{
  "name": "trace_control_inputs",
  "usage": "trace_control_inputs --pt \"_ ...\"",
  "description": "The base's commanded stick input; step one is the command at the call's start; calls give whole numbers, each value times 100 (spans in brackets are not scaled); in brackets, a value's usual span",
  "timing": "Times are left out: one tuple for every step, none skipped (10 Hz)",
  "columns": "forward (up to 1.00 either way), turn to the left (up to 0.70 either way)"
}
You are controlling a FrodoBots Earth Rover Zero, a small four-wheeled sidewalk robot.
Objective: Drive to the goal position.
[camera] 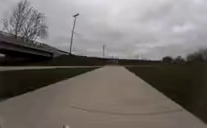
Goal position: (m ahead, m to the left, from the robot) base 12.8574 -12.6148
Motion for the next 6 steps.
trace_control_inputs --pt "100 0" --pt "100 0" --pt "100 0" --pt "100 0" --pt "100 0" --pt "100 0"
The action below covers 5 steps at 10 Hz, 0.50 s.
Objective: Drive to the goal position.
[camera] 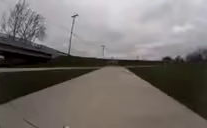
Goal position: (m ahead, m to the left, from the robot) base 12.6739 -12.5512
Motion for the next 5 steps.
trace_control_inputs --pt "100 0" --pt "100 0" --pt "100 0" --pt "100 0" --pt "100 0"
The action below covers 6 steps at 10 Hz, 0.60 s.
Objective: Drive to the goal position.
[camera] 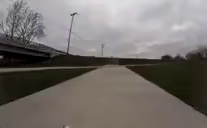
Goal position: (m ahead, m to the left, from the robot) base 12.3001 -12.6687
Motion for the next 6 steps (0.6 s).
trace_control_inputs --pt "100 0" --pt "100 0" --pt "100 0" --pt "100 0" --pt "100 0" --pt "100 0"
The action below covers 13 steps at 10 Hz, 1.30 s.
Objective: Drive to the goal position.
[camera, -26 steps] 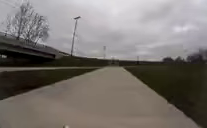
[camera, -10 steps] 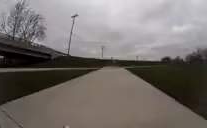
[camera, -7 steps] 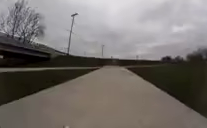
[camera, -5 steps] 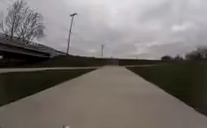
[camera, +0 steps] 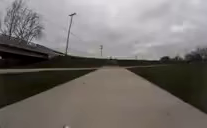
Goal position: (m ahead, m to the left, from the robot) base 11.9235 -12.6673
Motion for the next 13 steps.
trace_control_inputs --pt "100 -40" --pt "100 -32" --pt "100 0" --pt "100 0" --pt "100 0" --pt "100 0" --pt "100 0" --pt "100 0" --pt "100 0" --pt "100 0" --pt "100 0" --pt "100 0" --pt "100 0"
